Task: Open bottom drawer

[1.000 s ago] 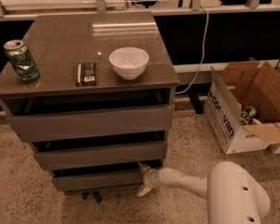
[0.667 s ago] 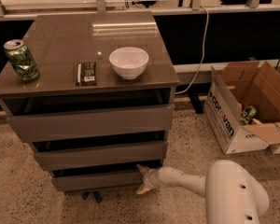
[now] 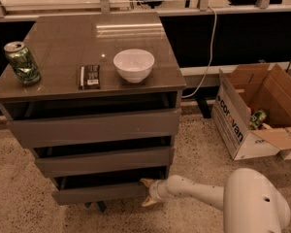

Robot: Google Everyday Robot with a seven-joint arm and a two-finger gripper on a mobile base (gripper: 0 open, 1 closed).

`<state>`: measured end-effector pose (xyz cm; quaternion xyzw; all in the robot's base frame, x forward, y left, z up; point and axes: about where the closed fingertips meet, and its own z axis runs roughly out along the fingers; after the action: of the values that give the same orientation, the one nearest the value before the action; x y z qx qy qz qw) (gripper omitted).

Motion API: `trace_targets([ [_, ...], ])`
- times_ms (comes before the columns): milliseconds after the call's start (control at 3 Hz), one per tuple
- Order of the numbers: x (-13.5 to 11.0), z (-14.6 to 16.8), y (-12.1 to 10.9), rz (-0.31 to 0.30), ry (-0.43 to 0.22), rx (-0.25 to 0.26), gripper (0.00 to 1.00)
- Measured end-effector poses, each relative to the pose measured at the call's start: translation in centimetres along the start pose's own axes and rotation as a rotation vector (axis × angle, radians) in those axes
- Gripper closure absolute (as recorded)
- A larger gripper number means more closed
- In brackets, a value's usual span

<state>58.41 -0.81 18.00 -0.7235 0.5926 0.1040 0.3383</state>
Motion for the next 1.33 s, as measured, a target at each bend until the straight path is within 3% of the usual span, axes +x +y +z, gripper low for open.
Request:
trace_targets([
  [667,-3.1,-3.5,4.5,-0.008,-0.068,-0.087,0.38],
  [1000,-4.3,-6.1,6.4,-0.001,-0.086,-0.100,0.37],
  [1333,-5.3,-8.3,6.0,-0.008,-0.101,-0.058,0.34],
])
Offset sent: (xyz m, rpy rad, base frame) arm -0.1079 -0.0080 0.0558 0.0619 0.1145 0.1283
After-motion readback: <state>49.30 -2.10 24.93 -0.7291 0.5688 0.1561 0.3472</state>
